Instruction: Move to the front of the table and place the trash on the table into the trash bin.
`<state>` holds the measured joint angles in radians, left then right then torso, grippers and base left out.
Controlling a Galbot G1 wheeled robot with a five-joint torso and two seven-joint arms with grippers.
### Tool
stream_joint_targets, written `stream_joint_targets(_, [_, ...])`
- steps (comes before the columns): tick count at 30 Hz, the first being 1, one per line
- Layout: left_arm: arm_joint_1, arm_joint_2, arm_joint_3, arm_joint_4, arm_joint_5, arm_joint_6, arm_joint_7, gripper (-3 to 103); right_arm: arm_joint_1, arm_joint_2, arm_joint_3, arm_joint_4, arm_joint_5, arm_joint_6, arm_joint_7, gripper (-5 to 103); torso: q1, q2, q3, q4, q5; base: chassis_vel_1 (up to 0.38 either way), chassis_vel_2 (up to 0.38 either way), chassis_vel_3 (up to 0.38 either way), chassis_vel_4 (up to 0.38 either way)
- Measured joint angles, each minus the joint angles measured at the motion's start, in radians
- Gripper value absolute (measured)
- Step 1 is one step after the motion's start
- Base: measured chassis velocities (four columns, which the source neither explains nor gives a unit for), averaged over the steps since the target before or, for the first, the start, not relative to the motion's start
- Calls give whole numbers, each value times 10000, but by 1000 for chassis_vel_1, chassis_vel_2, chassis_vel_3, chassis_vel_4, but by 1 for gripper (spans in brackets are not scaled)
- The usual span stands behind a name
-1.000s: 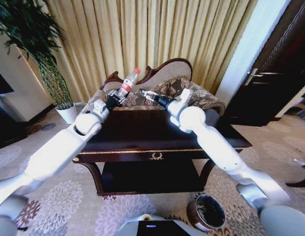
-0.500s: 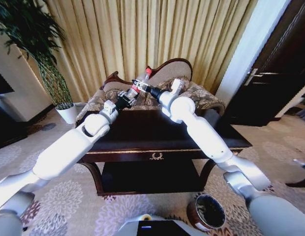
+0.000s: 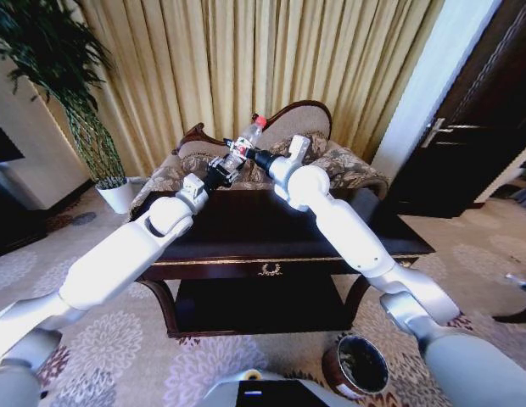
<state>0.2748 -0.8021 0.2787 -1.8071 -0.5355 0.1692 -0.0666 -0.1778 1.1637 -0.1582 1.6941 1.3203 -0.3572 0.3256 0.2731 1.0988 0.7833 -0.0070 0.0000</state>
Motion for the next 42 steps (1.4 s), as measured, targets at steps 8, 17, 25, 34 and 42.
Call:
stream_joint_targets(8, [163, 108, -53, -190, 162, 87, -23, 43, -45, -39, -14, 43, -49, 48, -4, 64, 0, 0, 0, 0, 1, 0, 0, 0, 0])
stream_joint_targets(17, [321, 109, -171, -256, 126, 202, -99, 76, -128, -109, -12, 136, -66, 79, -64, 43, 0, 0, -1, -1, 0, 0, 0, 0, 0])
stream_joint_targets(25, [673, 198, -753, -426, -106, 306, -164, 98, -251, -119, 125, -35, -428, 125, -143, 26, 0, 0, 0, 0, 1, 0, 0, 0, 0])
stream_joint_targets(34, [1431, 511, -1809, -635, -465, 446, -248, 100, -888, -638, 687, -206, -1397, 237, -184, 26, 0, 0, -1, 0, 0, 0, 0, 0, 0])
stream_joint_targets(42, [2626, 707, -3082, -1068, -848, 763, -506, 100, -1896, -1387, 1491, -63, -2523, 340, -233, 26, 0, 0, -1, -1, 2, 0, 0, 0, 0])
